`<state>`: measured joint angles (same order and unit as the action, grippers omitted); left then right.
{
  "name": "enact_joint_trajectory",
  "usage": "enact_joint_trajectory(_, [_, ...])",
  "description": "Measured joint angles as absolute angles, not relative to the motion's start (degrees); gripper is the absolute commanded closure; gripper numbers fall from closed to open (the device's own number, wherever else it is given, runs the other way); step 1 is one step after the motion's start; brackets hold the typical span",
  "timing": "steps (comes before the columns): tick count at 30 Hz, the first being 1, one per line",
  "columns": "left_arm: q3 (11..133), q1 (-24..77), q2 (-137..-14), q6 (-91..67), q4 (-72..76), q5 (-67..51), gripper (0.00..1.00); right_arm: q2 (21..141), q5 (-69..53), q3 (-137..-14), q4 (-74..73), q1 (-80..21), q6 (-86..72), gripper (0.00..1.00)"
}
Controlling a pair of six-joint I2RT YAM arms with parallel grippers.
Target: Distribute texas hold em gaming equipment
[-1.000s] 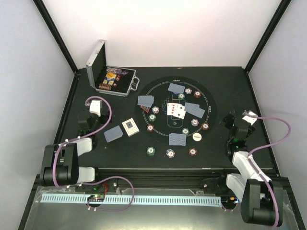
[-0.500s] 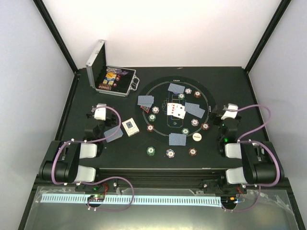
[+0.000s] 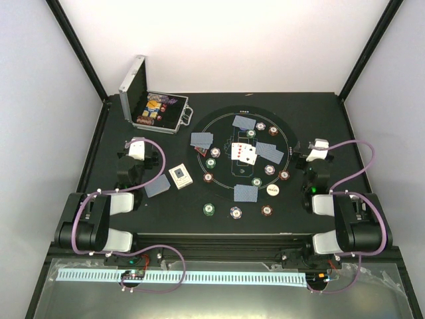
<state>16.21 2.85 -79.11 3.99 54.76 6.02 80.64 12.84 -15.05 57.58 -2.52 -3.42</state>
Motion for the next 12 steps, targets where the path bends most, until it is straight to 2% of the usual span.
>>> enact_joint_trajectory(12, [16.2,2.8,-79.1,4.0,54.2,6.0,0.01,80.6,12.7,-15.1,57.4,-2.5,-3.4,0.0])
